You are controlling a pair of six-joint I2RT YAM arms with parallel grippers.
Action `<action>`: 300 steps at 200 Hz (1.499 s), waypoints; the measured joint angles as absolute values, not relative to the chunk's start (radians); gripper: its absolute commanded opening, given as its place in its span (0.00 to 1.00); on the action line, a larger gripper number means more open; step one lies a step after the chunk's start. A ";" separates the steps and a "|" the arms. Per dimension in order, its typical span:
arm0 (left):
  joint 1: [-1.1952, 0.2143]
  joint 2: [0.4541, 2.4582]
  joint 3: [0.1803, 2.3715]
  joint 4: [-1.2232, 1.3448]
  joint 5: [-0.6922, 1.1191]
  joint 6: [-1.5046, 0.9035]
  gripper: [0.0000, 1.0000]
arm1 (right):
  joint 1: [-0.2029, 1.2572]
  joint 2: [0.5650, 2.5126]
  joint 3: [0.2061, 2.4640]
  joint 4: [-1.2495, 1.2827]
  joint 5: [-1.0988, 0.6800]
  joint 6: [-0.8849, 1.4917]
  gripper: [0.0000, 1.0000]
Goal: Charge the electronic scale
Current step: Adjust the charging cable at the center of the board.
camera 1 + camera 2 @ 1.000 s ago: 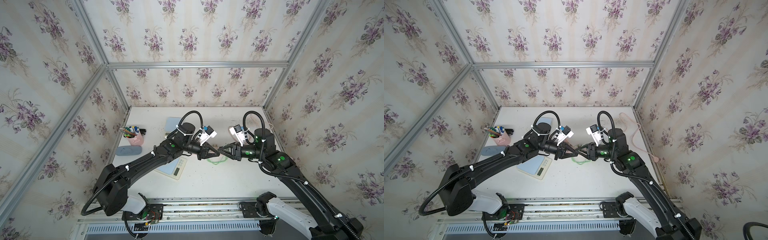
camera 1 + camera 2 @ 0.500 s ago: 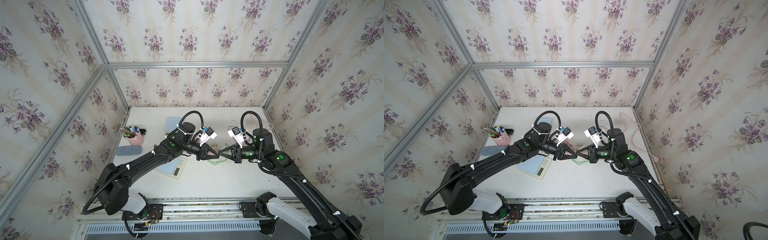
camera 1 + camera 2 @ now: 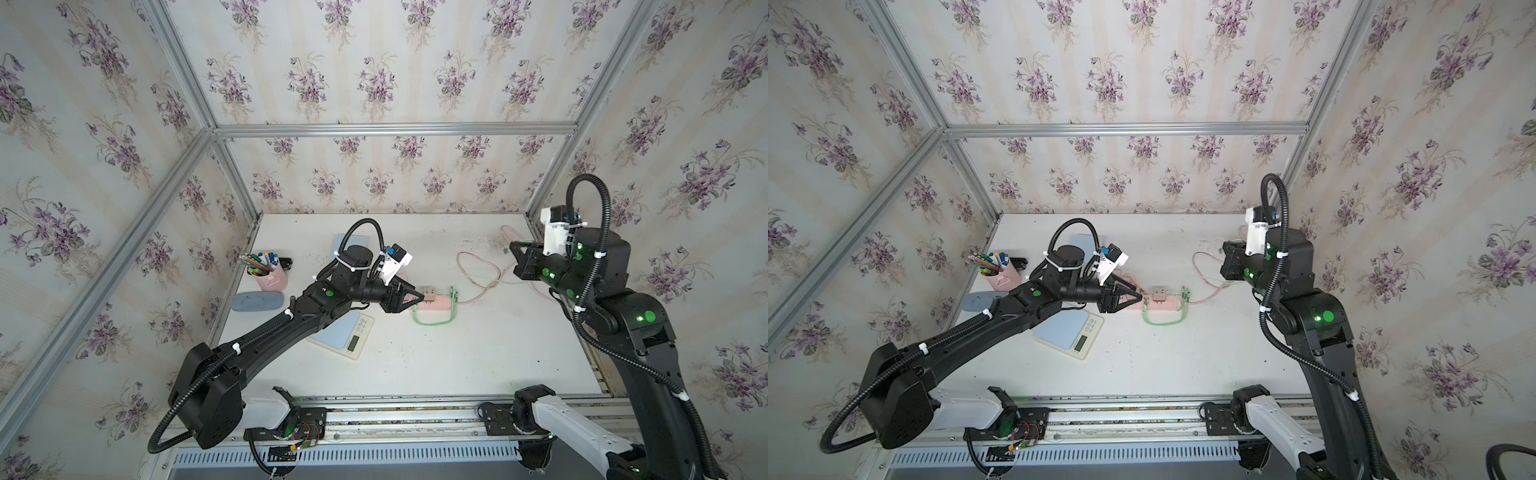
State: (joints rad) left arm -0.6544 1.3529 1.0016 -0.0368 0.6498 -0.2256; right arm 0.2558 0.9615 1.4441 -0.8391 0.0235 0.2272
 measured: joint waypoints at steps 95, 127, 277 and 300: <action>-0.739 1.558 0.990 -0.006 0.377 -0.219 0.48 | 0.427 1.049 0.989 -0.553 -0.157 0.338 0.00; -0.860 1.635 0.940 0.035 0.114 -0.235 0.50 | 0.432 1.053 0.923 -0.507 -0.107 0.416 0.00; -0.892 1.863 0.998 0.200 -0.216 -0.384 0.30 | 0.393 1.087 0.965 -0.498 -0.046 0.434 0.00; -0.892 1.863 0.998 0.190 -0.218 -0.402 0.30 | 0.393 1.088 0.958 -0.450 -0.100 0.452 0.00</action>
State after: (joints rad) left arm -0.8917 1.8633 0.9981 0.1898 -0.2184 -0.4015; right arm 0.3931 1.0882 0.9581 -0.4500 -0.0998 0.4519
